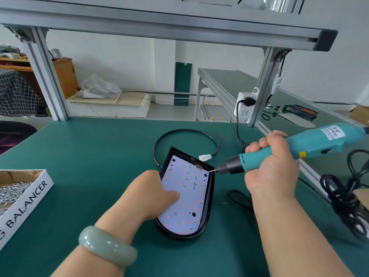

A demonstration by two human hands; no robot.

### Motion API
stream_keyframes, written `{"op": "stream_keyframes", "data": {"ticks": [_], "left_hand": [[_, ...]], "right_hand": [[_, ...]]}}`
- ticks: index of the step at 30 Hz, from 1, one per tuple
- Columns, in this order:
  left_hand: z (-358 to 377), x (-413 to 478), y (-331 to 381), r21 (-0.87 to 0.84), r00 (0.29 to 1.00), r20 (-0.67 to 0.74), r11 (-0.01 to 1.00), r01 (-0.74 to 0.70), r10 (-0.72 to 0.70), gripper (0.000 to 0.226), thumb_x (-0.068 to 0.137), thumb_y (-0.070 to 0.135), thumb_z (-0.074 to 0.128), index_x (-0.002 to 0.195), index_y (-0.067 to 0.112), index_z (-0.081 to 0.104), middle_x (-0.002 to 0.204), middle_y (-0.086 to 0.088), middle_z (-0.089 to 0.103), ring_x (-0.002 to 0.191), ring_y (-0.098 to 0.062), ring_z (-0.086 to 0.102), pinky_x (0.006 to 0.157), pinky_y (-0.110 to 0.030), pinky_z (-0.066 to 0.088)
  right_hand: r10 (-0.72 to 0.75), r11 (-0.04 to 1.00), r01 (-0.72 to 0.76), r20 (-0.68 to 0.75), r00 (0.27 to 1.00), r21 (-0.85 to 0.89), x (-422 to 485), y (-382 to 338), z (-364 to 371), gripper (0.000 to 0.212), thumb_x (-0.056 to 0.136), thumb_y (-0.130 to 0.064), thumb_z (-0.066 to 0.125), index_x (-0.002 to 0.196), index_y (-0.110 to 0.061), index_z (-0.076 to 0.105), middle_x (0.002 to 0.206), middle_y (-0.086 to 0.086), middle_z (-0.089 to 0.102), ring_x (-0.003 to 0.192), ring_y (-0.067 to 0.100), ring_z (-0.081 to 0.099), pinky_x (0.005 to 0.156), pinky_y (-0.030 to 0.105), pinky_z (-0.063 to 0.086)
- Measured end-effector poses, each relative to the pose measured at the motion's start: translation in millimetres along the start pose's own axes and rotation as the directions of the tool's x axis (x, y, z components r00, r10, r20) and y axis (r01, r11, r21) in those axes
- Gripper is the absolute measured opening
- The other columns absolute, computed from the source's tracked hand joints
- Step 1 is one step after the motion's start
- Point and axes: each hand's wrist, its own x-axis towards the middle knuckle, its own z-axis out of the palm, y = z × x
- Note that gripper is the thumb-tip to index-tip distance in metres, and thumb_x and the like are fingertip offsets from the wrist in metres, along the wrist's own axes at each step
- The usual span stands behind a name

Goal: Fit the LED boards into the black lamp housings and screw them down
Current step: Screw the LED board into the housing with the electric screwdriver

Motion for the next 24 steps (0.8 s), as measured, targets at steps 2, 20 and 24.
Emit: {"op": "stream_keyframes", "data": {"ticks": [2, 20, 24], "left_hand": [[-1.1, -0.1, 4.3, 0.064, 1.000, -0.008, 0.998, -0.004, 0.005, 0.024, 0.078, 0.029, 0.067, 0.078, 0.011, 0.051, 0.069, -0.002, 0.056, 0.061, -0.022, 0.050, 0.056, -0.026, 0.039], [1.7, 3.7, 0.7, 0.085, 1.000, 0.000, 0.996, -0.005, 0.005, 0.027, 0.080, 0.033, 0.065, 0.085, 0.009, 0.052, 0.082, -0.007, 0.064, 0.066, -0.023, 0.054, 0.060, -0.028, 0.043], [3.1, 4.6, 2.7, 0.140, 0.999, -0.030, 0.990, -0.018, 0.022, 0.027, 0.081, 0.035, 0.065, 0.082, 0.013, 0.048, 0.078, -0.001, 0.059, 0.064, -0.018, 0.052, 0.056, -0.026, 0.040]], "right_hand": [[-0.012, 0.999, 0.013, 0.005, 1.000, -0.039, 4.2, 4.4, 1.4, 0.023, 0.085, 0.004, 0.051, 0.076, -0.018, 0.050, 0.059, -0.002, 0.043, 0.050, 0.016, 0.041, 0.055, 0.025, 0.040], [-0.019, 0.971, 0.036, 0.072, 0.997, -0.236, 8.7, 19.5, 6.2, 0.023, 0.082, 0.006, 0.051, 0.077, -0.016, 0.051, 0.050, -0.005, 0.047, 0.044, 0.015, 0.045, 0.048, 0.019, 0.042], [0.009, 0.973, 0.023, 0.139, 0.990, -0.230, 7.9, 21.1, 13.0, 0.022, 0.082, 0.003, 0.055, 0.073, -0.017, 0.051, 0.054, -0.002, 0.046, 0.045, 0.016, 0.040, 0.047, 0.021, 0.040]]}}
